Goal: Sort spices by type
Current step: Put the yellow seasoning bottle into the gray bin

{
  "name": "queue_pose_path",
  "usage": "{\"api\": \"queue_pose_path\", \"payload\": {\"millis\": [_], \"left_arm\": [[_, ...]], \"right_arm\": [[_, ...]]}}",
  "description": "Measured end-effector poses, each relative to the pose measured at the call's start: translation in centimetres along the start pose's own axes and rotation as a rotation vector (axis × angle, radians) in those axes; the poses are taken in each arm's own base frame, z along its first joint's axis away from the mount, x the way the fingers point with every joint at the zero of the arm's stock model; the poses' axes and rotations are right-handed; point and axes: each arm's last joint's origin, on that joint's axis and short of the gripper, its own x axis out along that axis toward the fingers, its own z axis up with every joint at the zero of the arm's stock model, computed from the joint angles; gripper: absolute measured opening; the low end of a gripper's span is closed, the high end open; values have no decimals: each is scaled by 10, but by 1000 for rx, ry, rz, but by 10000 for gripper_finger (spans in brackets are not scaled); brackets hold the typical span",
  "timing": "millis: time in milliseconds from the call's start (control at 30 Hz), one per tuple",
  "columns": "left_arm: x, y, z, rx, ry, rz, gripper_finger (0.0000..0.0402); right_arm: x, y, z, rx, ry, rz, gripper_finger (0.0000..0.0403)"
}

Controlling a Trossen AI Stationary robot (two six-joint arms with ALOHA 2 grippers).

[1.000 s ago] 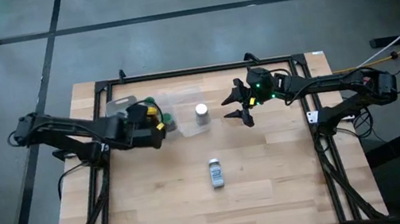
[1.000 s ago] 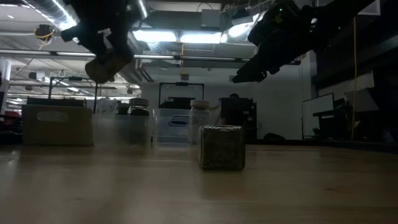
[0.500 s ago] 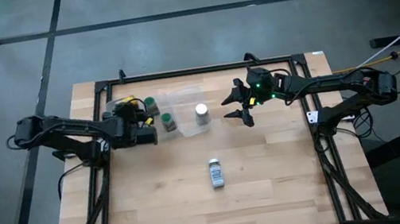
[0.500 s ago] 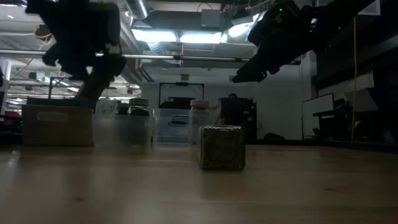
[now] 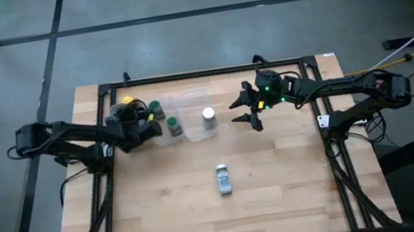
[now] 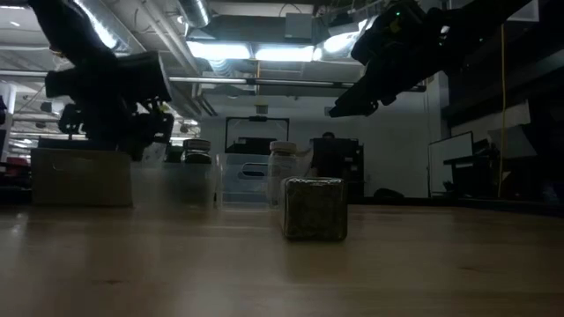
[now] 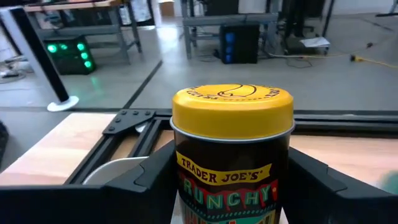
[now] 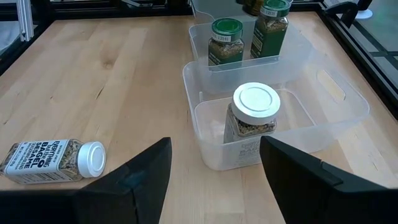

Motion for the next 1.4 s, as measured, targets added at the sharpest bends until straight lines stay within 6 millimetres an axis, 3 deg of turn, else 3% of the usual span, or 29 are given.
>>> {"api": "queue_pose_path", "payload": {"millis": [267,833,1400], "left_arm": [[14,7,-10,-34,-3,43,210],[29,11,-13,-88,183,49,210],[34,13,-12,-26,194,67,210]], "right_arm": [[0,0,0,0,0,0,246],[0,0,0,0,0,0,246],[0,0,0,0,0,0,246]]}}
